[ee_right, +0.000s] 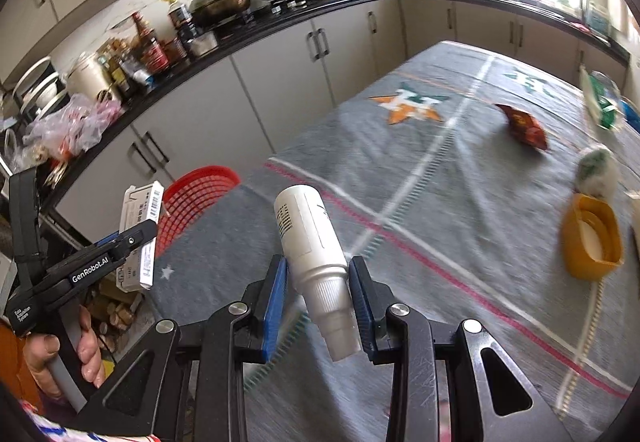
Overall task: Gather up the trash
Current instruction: 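Carry the medicine box with the left tool while the right tool carries the spray bottle to the basket, then open the left tool over the red basket while the right tool releases the spray bottle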
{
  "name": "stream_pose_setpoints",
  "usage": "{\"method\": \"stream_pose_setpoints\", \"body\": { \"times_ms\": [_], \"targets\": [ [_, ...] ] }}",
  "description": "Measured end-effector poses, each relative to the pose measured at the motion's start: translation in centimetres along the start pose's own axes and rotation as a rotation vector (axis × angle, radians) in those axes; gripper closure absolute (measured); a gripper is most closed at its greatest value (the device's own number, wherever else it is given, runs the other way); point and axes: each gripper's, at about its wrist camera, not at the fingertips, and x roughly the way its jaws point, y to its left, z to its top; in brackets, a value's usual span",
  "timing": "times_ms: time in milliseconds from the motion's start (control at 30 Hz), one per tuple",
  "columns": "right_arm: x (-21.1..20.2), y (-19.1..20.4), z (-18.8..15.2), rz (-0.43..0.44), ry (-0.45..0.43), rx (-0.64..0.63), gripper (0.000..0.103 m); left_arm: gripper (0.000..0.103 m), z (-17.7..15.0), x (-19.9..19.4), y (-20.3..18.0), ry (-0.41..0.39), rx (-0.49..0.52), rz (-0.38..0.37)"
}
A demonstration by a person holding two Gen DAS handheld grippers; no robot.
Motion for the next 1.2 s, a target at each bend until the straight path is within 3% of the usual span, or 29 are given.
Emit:
{"method": "stream_pose_setpoints", "body": {
  "times_ms": [333, 700, 800, 867, 900, 1200],
  "targets": [
    [4.9, 6.5, 3.1, 0.071, 0.048, -0.116, 0.068, 0.052, 4.2, 2.7, 7.9, -0.023, -0.169, -0.035],
    [12.9, 13.1, 5.8, 0.110, 0.145, -0.220, 0.068, 0.049, 5.1, 6.2, 10.4, 0.023, -0.210, -0.073],
    [13.9, 13.8, 6.1, 0.115, 0.146, -0.226, 0.065, 0.040, 4.9, 6.1, 10.8, 0.020, -0.218, -0.071],
    [14.1, 13.9, 6.3, 0.126, 0.144, -0.212, 0.050, 0.038, 4.7, 6.0, 11.1, 0.019, -0.226, -0.064],
    [14.0, 13.8, 6.3, 0.126, 0.138, -0.207, 0.048, 0.038, 4.7, 5.9, 11.3, 0.020, -0.231, -0.062],
    [11.3, 11.7, 5.6, 0.117, 0.102, -0.148, 0.046, 0.037, 3.4, 3.7, 10.5, 0.007, -0.195, 0.052]
  ]
}}
